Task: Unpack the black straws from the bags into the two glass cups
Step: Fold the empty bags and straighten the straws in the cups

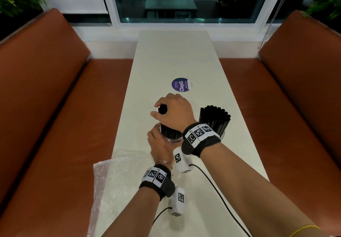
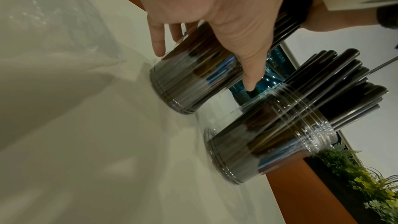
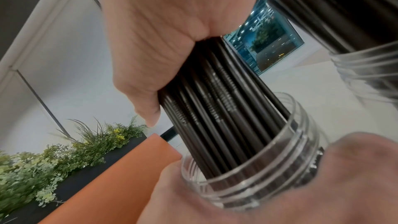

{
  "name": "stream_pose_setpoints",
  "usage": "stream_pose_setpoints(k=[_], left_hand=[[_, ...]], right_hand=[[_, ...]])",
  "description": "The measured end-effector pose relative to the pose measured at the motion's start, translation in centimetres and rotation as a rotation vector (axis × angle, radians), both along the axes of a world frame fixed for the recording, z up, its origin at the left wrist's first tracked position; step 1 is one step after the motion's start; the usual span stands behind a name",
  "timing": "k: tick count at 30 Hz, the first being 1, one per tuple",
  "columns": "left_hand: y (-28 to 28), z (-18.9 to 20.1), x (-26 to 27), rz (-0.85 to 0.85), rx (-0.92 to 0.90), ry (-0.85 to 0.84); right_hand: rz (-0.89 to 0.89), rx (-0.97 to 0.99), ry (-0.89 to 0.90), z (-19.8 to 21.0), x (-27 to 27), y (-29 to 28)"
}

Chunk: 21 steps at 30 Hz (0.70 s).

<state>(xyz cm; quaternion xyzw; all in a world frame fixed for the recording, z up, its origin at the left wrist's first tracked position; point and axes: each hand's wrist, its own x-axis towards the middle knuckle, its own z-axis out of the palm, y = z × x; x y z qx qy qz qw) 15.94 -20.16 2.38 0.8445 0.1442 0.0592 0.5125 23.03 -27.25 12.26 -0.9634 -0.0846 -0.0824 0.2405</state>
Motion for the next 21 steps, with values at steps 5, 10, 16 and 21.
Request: stream_pose_setpoints(k=[5, 10, 16, 21], left_hand=[[0.0, -0.2, 0.2, 0.007, -0.025, 0.018], [0.3, -0.4, 0.1, 0.016, -0.049, 0.029], [0.4, -0.3, 0.0, 0.037, -0.028, 0.008], [0.2, 0.2, 0.0, 0.023, -0.033, 0.011]], right_hand=[[-0.009, 0.005, 0.011, 0.1, -0.1, -0.1], [-0.009, 0.013, 0.017, 0.4, -0.2, 0.0], [-0.013, 0.064, -0.024, 1.7, -0.2, 0.0], [-0.012, 0.155, -0.043, 3.8, -0.1, -0.6]])
